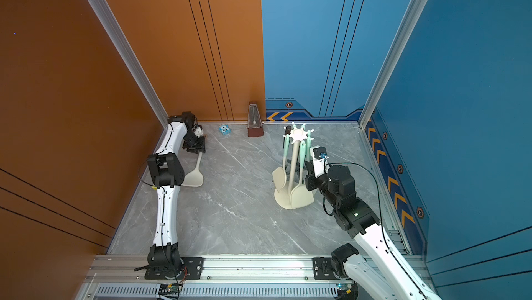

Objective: Take the spatula off the kitchen utensil rack
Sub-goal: Place the spatula at the center of the board.

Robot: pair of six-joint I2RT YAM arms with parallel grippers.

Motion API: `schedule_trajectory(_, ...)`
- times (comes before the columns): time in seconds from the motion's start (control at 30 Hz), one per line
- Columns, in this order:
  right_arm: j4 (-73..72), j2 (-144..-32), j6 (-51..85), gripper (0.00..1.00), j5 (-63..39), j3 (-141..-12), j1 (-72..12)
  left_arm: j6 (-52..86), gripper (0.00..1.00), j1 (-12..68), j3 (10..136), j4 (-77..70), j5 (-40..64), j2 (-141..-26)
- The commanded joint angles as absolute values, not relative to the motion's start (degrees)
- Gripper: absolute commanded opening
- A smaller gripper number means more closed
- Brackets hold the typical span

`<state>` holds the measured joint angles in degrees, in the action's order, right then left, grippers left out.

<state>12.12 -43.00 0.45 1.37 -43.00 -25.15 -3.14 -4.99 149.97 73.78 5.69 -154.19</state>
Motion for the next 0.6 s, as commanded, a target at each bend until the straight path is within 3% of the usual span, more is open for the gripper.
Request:
schedule_trajectory(0.0, 16.04, -43.16, 2.61, 0.15, 2.9, -41.75, -25.0, -4.7, 0.46, -4.71, 150.32, 75.68, 4.0, -151.49)
schedule_trajectory(0.57, 16.27, -42.72, 2.81, 0.15, 3.38, -41.36, -25.22, -3.52, 0.5, 0.01, 153.58, 75.67, 7.35, -140.27)
